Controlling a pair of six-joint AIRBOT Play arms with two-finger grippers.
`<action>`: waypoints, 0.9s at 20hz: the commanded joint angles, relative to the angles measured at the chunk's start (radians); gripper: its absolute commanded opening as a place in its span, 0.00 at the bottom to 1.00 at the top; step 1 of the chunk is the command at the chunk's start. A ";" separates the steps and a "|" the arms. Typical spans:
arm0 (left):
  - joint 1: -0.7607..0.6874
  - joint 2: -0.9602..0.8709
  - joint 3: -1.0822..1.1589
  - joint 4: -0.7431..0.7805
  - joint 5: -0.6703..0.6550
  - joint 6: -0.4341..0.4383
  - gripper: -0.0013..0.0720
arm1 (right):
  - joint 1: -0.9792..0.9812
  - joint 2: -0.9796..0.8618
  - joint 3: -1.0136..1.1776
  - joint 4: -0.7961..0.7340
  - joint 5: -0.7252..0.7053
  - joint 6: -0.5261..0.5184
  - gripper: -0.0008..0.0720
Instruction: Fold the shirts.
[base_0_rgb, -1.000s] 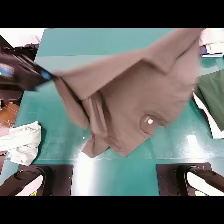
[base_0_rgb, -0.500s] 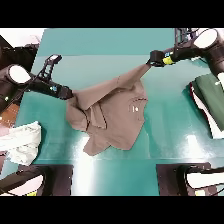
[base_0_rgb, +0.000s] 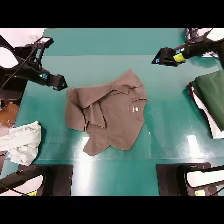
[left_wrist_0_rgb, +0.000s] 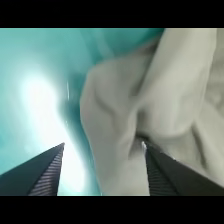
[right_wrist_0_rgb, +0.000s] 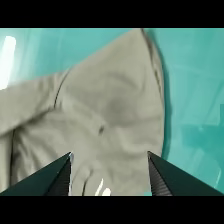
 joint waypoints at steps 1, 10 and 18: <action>0.001 0.000 -0.072 0.007 -0.111 -0.063 0.80 | -0.014 0.074 -0.028 0.002 0.087 -0.027 0.74; 0.001 0.000 -0.459 -0.061 0.051 -0.098 0.80 | 0.005 0.342 -0.376 0.000 -0.092 -0.047 0.71; 0.000 -0.001 -0.522 -0.072 0.155 -0.098 0.51 | 0.006 0.393 -0.460 0.001 -0.086 -0.046 0.71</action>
